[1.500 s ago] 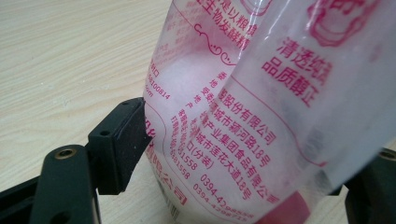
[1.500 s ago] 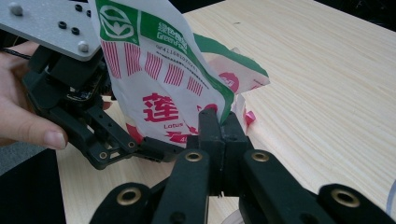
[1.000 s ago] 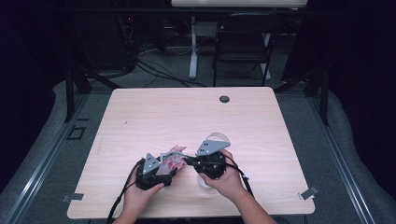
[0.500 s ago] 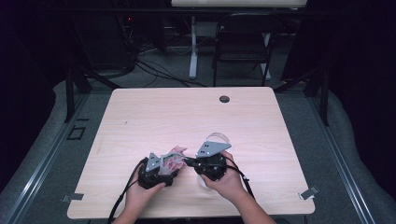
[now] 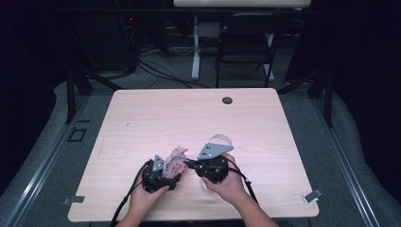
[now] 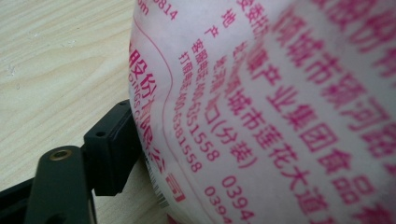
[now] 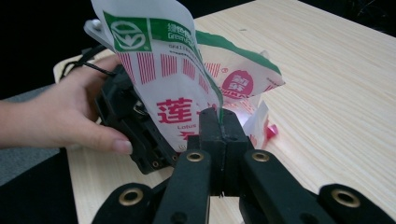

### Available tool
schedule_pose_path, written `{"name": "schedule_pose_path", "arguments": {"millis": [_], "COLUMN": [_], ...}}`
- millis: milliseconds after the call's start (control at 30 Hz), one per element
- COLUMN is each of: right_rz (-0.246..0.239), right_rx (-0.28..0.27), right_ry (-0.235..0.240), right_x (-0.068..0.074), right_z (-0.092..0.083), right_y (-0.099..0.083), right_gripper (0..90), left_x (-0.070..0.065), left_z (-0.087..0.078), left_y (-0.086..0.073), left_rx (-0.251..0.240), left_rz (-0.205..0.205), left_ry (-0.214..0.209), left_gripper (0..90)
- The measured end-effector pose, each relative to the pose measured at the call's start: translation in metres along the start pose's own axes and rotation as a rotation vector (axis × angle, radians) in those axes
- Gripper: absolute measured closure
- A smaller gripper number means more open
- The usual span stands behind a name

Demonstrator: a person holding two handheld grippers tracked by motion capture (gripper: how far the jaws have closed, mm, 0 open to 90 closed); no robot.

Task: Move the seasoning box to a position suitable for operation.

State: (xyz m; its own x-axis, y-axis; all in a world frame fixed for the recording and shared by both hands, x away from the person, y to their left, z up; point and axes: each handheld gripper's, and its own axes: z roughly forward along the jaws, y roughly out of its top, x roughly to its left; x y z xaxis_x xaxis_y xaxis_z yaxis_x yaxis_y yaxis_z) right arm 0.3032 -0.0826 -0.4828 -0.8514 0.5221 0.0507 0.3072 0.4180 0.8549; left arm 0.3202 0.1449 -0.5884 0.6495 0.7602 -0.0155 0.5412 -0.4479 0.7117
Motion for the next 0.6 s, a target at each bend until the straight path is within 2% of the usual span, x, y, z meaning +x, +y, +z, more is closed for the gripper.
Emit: {"name": "schedule_pose_path", "arguments": {"millis": [100,433,600], "right_rz": [-0.009,-0.018,-0.027], "right_rx": [-0.003,0.002,0.003], "right_ry": [0.005,0.003,0.002], "right_x": [0.0026,0.0058,0.0092], "right_z": [0.0001,0.0005,0.0014], "right_y": [0.0017,0.0025,0.0036], "right_gripper": [90.0,90.0,90.0], "left_x": [-0.0001,-0.0002,0.0007], "left_z": [0.0007,0.0010,0.0009], "left_y": [0.0001,0.0004,0.0006], "left_rx": [0.004,0.011,0.009], "left_rz": [-0.005,-0.010,-0.007], "left_ry": [0.005,0.012,0.001], "left_gripper": [17.6,15.2,15.5]}}
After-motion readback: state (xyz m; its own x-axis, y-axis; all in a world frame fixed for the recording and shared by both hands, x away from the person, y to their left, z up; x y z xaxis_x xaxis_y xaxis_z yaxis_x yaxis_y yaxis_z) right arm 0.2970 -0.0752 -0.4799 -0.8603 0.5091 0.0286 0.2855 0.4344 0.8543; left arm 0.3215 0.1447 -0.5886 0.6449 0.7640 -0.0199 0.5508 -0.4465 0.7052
